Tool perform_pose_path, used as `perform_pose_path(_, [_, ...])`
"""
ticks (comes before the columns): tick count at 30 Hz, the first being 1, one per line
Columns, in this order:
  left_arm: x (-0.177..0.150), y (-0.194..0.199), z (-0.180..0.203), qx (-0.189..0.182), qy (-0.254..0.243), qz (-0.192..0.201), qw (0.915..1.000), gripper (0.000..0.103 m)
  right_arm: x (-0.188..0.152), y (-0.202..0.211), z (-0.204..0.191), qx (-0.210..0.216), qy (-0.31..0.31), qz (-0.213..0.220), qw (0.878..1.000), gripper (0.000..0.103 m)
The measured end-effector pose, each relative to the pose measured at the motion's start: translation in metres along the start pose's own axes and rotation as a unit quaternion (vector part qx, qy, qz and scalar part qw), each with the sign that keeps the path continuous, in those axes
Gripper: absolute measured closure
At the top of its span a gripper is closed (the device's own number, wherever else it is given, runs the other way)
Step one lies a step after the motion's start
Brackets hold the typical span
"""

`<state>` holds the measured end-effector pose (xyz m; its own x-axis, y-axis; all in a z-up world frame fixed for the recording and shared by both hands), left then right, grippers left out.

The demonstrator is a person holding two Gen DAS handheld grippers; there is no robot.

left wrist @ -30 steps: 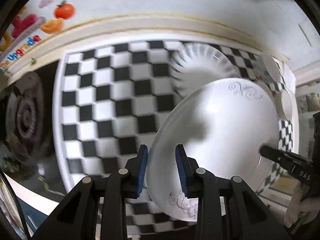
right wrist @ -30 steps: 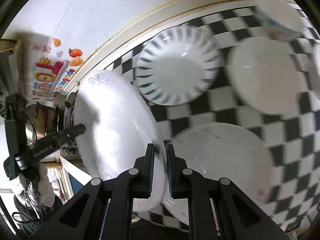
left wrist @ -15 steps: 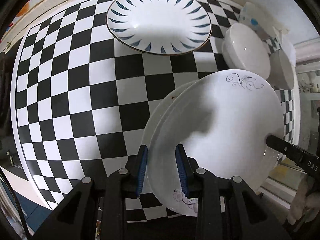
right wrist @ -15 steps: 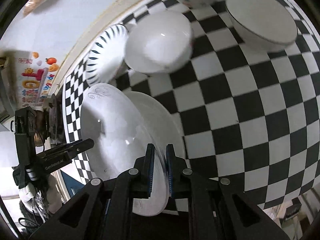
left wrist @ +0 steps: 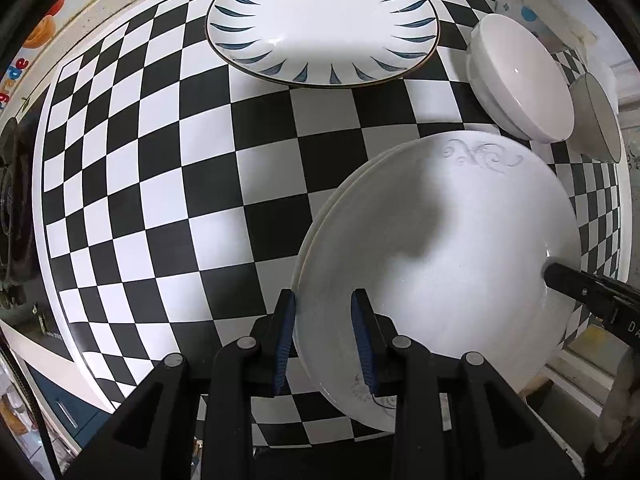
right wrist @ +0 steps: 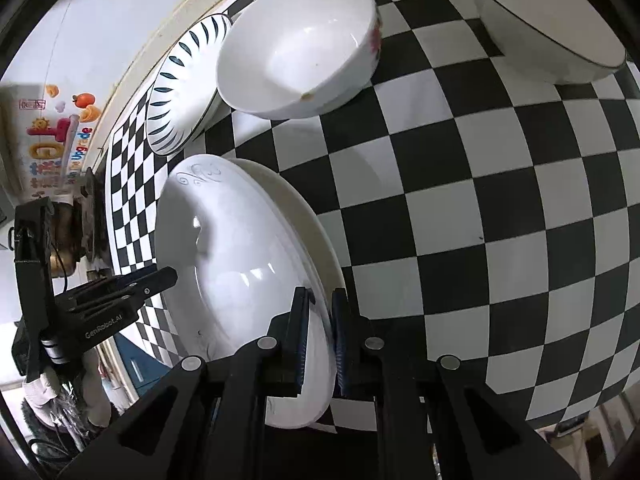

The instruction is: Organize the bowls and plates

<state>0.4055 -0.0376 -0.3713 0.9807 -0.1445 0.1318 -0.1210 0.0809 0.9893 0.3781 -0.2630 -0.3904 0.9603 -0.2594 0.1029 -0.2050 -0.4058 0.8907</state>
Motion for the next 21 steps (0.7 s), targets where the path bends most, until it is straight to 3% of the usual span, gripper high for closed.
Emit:
perform_pose_path(2, [0.001, 0.001, 0.016, -0.033, 0.009, -0.011, 0.9994, 0.079, 0.001, 0.0, -0.003, -0.01, 0.014, 0.002, 1.0, 0.09])
perform_pose_path(5, [0.005, 0.003, 0.031, -0.016, -0.019, 0.005, 0.9997, 0.079, 0.002, 0.0, -0.014, -0.036, 0.048, 0.005, 0.998, 0.09])
perform_pose_path(14, [-0.002, -0.005, 0.041, -0.019, -0.015, -0.006, 0.9997, 0.079, 0.007, -0.001, -0.015, -0.051, 0.057, 0.005, 0.997, 0.09])
perform_pose_path(17, [-0.004, 0.0, 0.028, -0.022, -0.006, -0.004, 0.9997, 0.079, 0.007, -0.001, -0.017, -0.062, 0.063, 0.005, 0.996, 0.086])
perform_pose_path(19, [0.007, 0.009, 0.016, -0.03, 0.009, 0.006, 0.9995, 0.078, 0.008, -0.004, -0.018, -0.065, 0.061, -0.005, 0.996, 0.072])
perform_pose_path(21, [0.012, 0.024, 0.002, -0.032, 0.022, 0.023, 0.999, 0.078, 0.01, 0.0, -0.019, -0.048, 0.049, -0.01, 0.998, 0.068])
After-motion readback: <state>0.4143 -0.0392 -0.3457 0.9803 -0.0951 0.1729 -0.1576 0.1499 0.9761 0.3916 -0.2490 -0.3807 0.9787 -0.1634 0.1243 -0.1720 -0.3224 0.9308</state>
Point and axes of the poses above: each gripper's, at about its wrist camera, not at the fingertips, and y roughly against the way its jaws point, z to its right, x to its top, the point moved 4 cm from there along -y, roughly the way its jaws point, and after that the axes turned 13 degrees about z, right-handed, at the moved point
